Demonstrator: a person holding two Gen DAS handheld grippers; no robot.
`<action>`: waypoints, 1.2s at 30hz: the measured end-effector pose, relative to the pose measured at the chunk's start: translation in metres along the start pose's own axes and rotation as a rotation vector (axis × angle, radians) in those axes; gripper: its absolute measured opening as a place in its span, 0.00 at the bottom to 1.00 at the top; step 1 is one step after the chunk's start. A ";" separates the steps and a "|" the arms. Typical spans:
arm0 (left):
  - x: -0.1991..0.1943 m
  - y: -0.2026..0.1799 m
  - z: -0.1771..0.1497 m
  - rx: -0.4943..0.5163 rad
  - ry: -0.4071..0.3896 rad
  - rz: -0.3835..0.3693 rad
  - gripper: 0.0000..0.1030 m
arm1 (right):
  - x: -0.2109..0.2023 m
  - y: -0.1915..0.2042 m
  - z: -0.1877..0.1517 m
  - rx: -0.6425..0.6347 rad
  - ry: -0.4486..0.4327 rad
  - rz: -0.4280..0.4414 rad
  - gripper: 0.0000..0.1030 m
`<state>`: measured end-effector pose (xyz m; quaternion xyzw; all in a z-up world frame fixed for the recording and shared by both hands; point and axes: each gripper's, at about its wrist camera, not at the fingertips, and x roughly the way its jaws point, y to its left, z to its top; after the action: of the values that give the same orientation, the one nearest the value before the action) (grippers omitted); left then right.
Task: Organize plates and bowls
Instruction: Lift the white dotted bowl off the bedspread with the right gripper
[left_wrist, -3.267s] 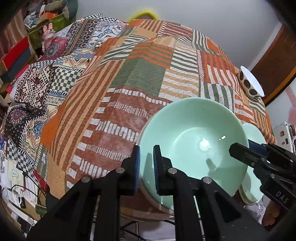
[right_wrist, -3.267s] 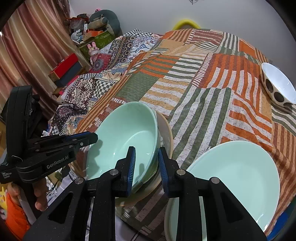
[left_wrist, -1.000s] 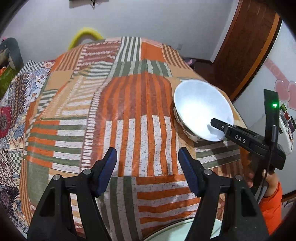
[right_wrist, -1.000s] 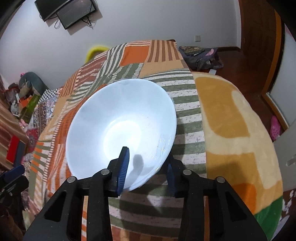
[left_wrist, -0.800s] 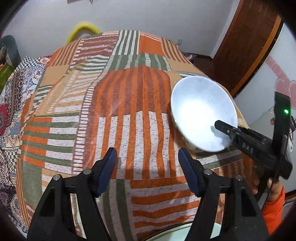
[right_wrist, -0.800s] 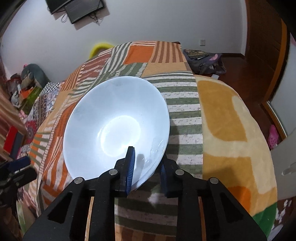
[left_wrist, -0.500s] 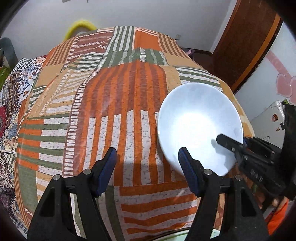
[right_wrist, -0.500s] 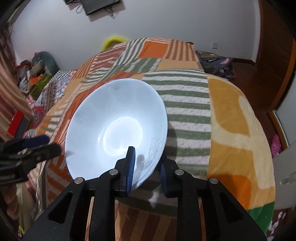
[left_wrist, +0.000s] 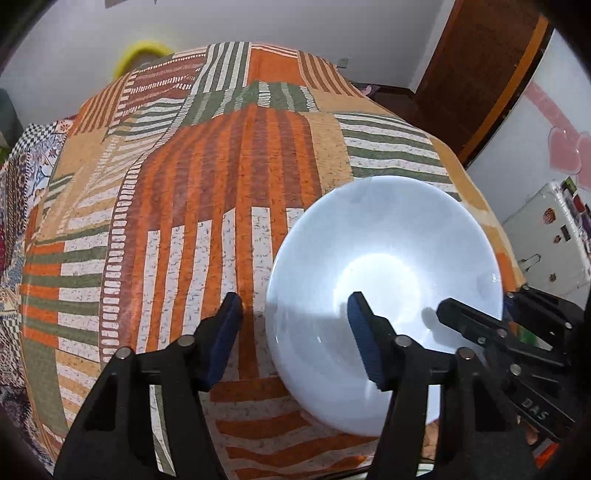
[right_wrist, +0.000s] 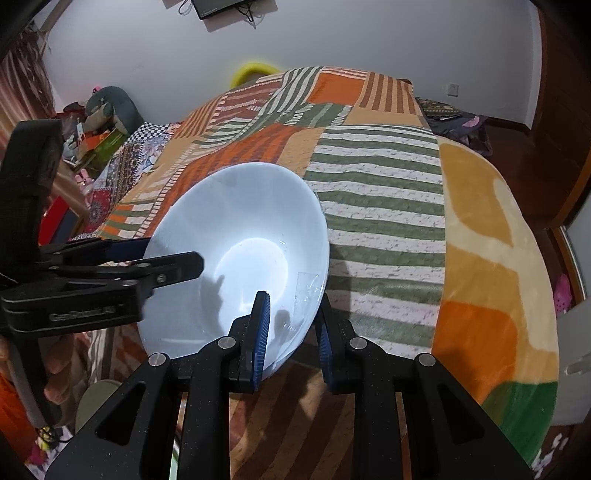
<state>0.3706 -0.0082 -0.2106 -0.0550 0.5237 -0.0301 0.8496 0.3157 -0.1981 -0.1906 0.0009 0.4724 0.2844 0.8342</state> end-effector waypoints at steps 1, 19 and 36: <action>0.001 0.000 0.000 0.003 0.001 0.007 0.51 | -0.001 0.001 -0.001 0.002 -0.001 0.001 0.21; -0.034 0.004 -0.017 -0.001 -0.020 -0.017 0.19 | -0.024 0.019 -0.001 0.052 -0.051 -0.016 0.21; -0.149 0.005 -0.052 0.009 -0.223 -0.008 0.19 | -0.078 0.065 -0.003 0.012 -0.165 -0.008 0.21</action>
<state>0.2569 0.0101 -0.1030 -0.0564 0.4254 -0.0295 0.9028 0.2518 -0.1814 -0.1137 0.0273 0.4038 0.2772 0.8714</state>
